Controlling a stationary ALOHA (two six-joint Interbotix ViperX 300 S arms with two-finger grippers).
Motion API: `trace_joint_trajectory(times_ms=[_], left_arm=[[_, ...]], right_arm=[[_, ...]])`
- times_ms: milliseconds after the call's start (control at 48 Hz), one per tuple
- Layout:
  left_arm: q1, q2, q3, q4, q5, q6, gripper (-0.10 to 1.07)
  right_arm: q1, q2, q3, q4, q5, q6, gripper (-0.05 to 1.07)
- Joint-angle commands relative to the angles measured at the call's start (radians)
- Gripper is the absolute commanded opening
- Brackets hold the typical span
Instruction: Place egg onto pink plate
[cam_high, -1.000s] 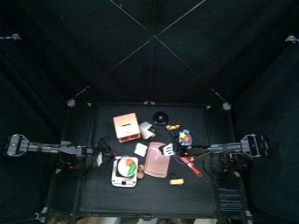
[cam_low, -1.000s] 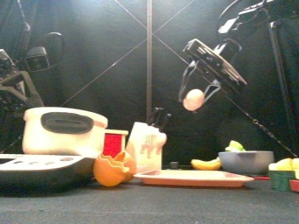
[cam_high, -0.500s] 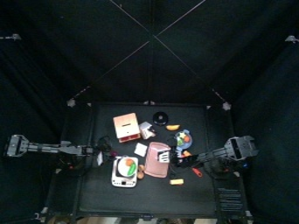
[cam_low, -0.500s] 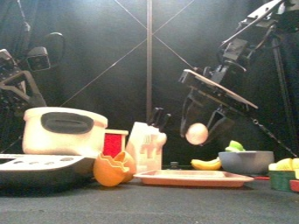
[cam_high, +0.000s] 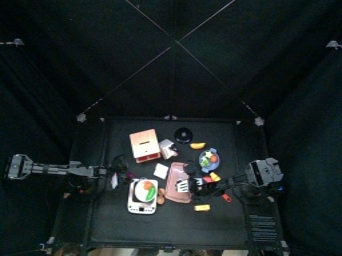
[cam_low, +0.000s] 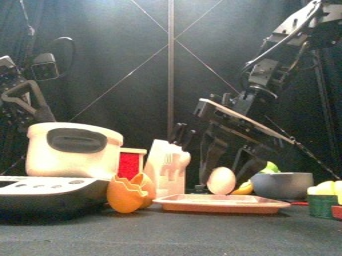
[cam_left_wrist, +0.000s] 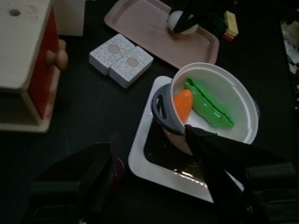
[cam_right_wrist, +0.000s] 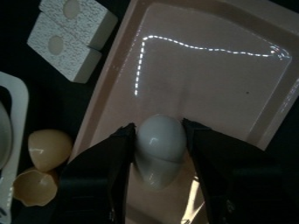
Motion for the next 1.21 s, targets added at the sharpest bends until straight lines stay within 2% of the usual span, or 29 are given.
trace_joint_trajectory(times_ms=[0, 396, 1188], left_arm=[[0.003, 0.002, -0.026, 0.003, -0.005, 0.002, 0.94], [0.003, 0.0, -0.028, 0.003, -0.003, 0.002, 0.94], [0.009, 0.002, -0.028, 0.003, -0.005, 0.002, 0.94]], right_arm=[[0.002, -0.009, -0.025, 0.0, 0.0, 0.0, 0.69], [0.011, 0.0, -0.038, 0.009, 0.031, -0.003, 0.89], [0.012, -0.014, -0.043, -0.003, 0.038, -0.011, 0.89]])
